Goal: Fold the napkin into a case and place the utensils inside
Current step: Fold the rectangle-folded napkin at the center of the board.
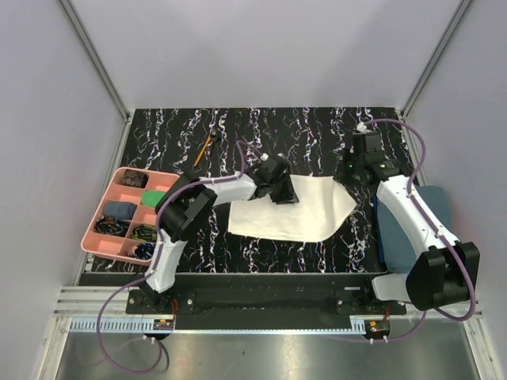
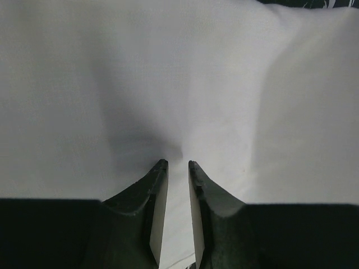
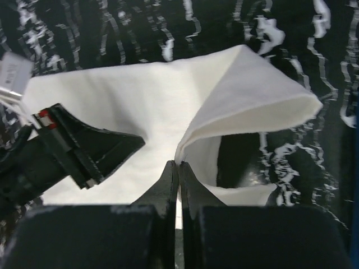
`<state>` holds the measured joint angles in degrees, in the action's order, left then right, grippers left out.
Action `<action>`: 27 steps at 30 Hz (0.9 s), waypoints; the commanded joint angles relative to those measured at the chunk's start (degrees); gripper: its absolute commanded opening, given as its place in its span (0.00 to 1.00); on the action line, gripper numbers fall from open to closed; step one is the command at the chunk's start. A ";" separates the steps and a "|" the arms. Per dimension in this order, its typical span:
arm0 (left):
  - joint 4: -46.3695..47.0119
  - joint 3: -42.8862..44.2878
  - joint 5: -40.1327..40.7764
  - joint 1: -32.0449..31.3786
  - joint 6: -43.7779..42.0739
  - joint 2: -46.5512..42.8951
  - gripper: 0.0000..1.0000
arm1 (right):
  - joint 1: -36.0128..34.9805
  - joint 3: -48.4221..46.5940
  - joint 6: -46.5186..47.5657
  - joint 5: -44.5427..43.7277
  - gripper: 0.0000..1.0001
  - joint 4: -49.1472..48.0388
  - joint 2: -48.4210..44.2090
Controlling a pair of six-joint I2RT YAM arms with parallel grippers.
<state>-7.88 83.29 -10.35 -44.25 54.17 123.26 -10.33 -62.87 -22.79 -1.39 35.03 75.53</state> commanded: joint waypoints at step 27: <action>7.09 -36.70 4.46 9.27 -5.39 -24.82 0.24 | -22.63 -15.44 -17.63 9.29 0.00 -9.44 20.00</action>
<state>-0.56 48.66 -8.03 -34.24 48.73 98.61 -32.21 -75.66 -34.76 3.51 31.29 93.21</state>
